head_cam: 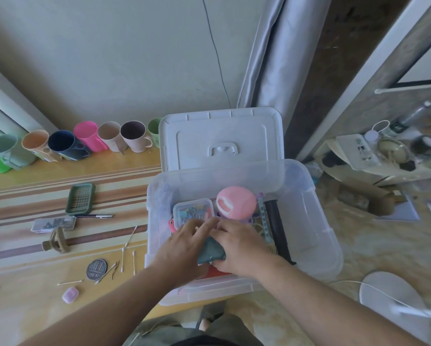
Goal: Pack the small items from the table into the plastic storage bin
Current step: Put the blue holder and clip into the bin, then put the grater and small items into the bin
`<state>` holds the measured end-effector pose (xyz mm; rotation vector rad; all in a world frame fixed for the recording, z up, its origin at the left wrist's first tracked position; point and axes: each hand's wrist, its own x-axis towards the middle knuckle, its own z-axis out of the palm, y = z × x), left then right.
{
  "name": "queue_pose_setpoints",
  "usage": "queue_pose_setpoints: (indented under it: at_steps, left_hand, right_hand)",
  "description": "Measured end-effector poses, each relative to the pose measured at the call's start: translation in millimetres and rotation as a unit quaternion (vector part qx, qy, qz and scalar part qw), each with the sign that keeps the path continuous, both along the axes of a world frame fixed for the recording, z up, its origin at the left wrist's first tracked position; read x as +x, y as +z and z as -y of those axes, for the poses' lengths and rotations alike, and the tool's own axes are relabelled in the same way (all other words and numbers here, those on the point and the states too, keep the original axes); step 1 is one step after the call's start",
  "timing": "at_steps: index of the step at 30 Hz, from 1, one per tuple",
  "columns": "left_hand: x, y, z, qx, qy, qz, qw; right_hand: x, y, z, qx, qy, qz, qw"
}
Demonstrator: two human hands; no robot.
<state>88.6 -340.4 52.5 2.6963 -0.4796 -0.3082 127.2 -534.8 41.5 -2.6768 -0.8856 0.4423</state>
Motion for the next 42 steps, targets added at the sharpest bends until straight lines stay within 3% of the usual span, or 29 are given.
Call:
queue_pose_setpoints:
  at_steps: [3,7,11,17,23,27,30,36,39,42]
  left_hand:
    - [3,-1,13,-0.03,0.019,-0.014,0.999]
    - [15,8,6,0.073,0.004,0.049,0.996]
    - [17,11,-26,0.164,0.021,0.098,0.981]
    - [5,-10,-59,0.2,0.058,0.063,0.976]
    - [6,-11,-57,0.149,0.112,0.065,0.98]
    - [-3,-7,-58,0.102,0.201,0.05,0.973]
    - [-3,-6,-63,0.028,0.243,-0.003,0.97]
    - [-8,-7,-123,-0.11,0.158,0.04,0.981]
    - [-18,-30,-187,-0.09,0.198,0.042,0.975]
    - [-45,-59,-263,-0.017,0.292,-0.04,0.955]
  right_hand:
    - [6,7,28,-0.02,-0.026,-0.005,0.999]
    - [27,-1,95,-0.045,-0.206,0.001,0.978]
    - [35,-23,122,-0.151,-0.331,-0.006,0.931]
    - [42,-43,107,-0.243,-0.284,-0.111,0.921]
    - [43,-54,111,-0.221,-0.298,-0.128,0.92]
    - [41,-44,106,-0.165,-0.317,-0.09,0.93]
    - [40,-18,77,-0.015,-0.317,0.002,0.948]
    - [31,25,-45,0.156,-0.177,0.18,0.955]
    - [20,37,-128,0.209,-0.1,0.196,0.953]
    - [1,26,-214,0.238,0.001,0.143,0.961]
